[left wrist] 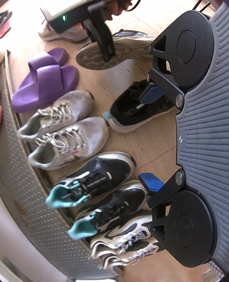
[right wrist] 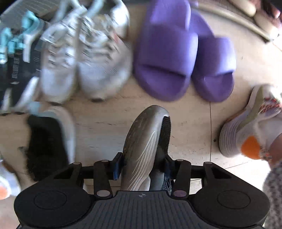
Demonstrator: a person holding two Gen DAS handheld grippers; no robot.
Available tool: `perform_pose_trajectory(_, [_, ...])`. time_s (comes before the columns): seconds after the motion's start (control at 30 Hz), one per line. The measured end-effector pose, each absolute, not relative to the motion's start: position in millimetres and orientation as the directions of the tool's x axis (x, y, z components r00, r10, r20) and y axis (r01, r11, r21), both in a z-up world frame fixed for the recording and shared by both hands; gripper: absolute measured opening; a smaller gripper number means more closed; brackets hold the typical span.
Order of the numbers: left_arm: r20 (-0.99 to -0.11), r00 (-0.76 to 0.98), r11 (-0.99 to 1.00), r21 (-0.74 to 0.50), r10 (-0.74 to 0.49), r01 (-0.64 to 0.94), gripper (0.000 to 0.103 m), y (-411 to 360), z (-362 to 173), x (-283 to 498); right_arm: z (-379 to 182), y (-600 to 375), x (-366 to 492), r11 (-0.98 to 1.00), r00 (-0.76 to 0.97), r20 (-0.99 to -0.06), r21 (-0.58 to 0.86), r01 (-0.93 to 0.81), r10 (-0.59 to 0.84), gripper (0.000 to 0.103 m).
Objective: Organize scattered shoes
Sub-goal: 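Grasp the second black sneaker by its heel with the right gripper, then carry the second black sneaker beside the first and open the right gripper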
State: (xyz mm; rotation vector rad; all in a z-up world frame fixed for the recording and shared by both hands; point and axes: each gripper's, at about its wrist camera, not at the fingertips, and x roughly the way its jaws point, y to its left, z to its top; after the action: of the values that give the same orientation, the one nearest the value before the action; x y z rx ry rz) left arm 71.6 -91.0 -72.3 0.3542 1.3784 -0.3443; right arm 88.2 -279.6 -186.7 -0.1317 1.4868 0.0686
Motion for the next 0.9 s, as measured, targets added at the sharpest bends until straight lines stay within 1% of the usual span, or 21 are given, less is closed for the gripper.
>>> perform_pose_trajectory(0.07, [-0.983, 0.179, 0.894, 0.035, -0.050, 0.447, 0.090, -94, -64, 68, -152, -274, 81, 0.982, 0.167, -0.985, -0.064, -0.177, -0.034, 0.043])
perform_pose_trajectory(0.13, [-0.979, 0.193, 0.890, 0.028, -0.068, 0.456, 0.090, -97, -58, 64, -115, -266, 73, 0.958, 0.274, -0.961, -0.118, -0.260, -0.044, 0.043])
perform_pose_trajectory(0.17, [-0.977, 0.198, 0.887, 0.022, -0.078, 0.460, 0.090, -99, -55, 63, -100, -260, 67, 0.937, 0.324, -0.945, -0.160, -0.309, -0.055, 0.043])
perform_pose_trajectory(0.2, [-0.976, 0.199, 0.886, 0.016, -0.086, 0.463, 0.090, -100, -54, 61, -80, -252, 54, 0.888, 0.404, -0.912, -0.237, -0.394, -0.064, 0.044])
perform_pose_trajectory(0.23, [-0.976, 0.197, 0.886, 0.012, -0.090, 0.464, 0.090, -101, -54, 60, -70, -246, 45, 0.841, 0.457, -0.887, -0.295, -0.453, -0.065, 0.046])
perform_pose_trajectory(0.27, [-0.976, 0.195, 0.885, 0.008, -0.094, 0.465, 0.090, -102, -54, 59, -65, -239, 27, 0.750, 0.501, -0.862, -0.379, -0.542, -0.074, 0.048])
perform_pose_trajectory(0.3, [-0.977, 0.187, 0.884, 0.001, -0.098, 0.468, 0.090, -103, -56, 58, -67, -235, 12, 0.654, 0.501, -0.860, -0.434, -0.620, -0.095, 0.062])
perform_pose_trajectory(0.33, [-0.979, 0.179, 0.882, -0.002, -0.098, 0.471, 0.090, -104, -59, 57, -73, -236, 8, 0.617, 0.479, -0.870, -0.439, -0.653, -0.112, 0.086])
perform_pose_trajectory(0.37, [-0.980, 0.171, 0.881, -0.006, -0.099, 0.473, 0.090, -105, -61, 56, -82, -237, 0, 0.573, 0.421, -0.897, -0.416, -0.706, -0.133, 0.089])
perform_pose_trajectory(0.4, [-0.984, 0.150, 0.876, -0.013, -0.097, 0.482, 0.090, -109, -67, 53, -93, -241, -14, 0.517, 0.335, -0.929, -0.365, -0.774, -0.155, 0.086])
perform_pose_trajectory(0.43, [-0.985, 0.141, 0.870, -0.014, -0.095, 0.492, 0.090, -113, -71, 51, -102, -247, -26, 0.486, 0.284, -0.941, -0.337, -0.806, -0.183, 0.086])
perform_pose_trajectory(0.5, [-0.988, 0.123, 0.859, -0.016, -0.092, 0.512, 0.090, -119, -78, 48, -110, -254, -28, 0.500, 0.257, -0.939, -0.339, -0.797, -0.228, 0.086])
perform_pose_trajectory(0.57, [-0.990, 0.109, 0.846, -0.013, -0.084, 0.533, 0.090, -127, -83, 45, -111, -264, -19, 0.570, 0.243, -0.940, -0.339, -0.748, -0.239, 0.088])
perform_pose_trajectory(0.6, [-0.991, 0.106, 0.843, -0.012, -0.082, 0.537, 0.090, -129, -84, 44, -109, -272, -8, 0.641, 0.236, -0.945, -0.327, -0.695, -0.227, 0.089])
perform_pose_trajectory(0.67, [-0.992, 0.099, 0.842, -0.012, -0.078, 0.540, 0.090, -133, -87, 44, -108, -295, 22, 0.816, 0.202, -0.962, -0.264, -0.514, -0.184, 0.091])
perform_pose_trajectory(0.73, [-0.994, 0.088, 0.851, -0.014, -0.070, 0.525, 0.090, -133, -91, 47, -113, -319, 46, 0.933, 0.148, -0.980, -0.171, -0.318, -0.130, 0.093])
perform_pose_trajectory(0.77, [-0.994, 0.086, 0.855, -0.012, -0.067, 0.519, 0.090, -131, -93, 48, -123, -342, 60, 0.990, 0.089, -0.993, -0.084, -0.116, -0.074, 0.094])
perform_pose_trajectory(0.8, [-0.995, 0.081, 0.865, -0.007, -0.055, 0.501, 0.090, -128, -96, 51, -133, -360, 69, 0.998, 0.047, -0.999, -0.015, 0.063, -0.018, 0.094])
perform_pose_trajectory(0.87, [-0.996, 0.076, 0.873, -0.004, -0.047, 0.488, 0.090, -124, -96, 55, -147, -380, 73, 0.956, 0.009, -0.998, 0.060, 0.288, 0.060, 0.094])
perform_pose_trajectory(0.9, [-0.996, 0.074, 0.876, -0.002, -0.043, 0.482, 0.090, -122, -96, 56, -153, -387, 73, 0.925, 0.004, -0.996, 0.089, 0.370, 0.094, 0.094])
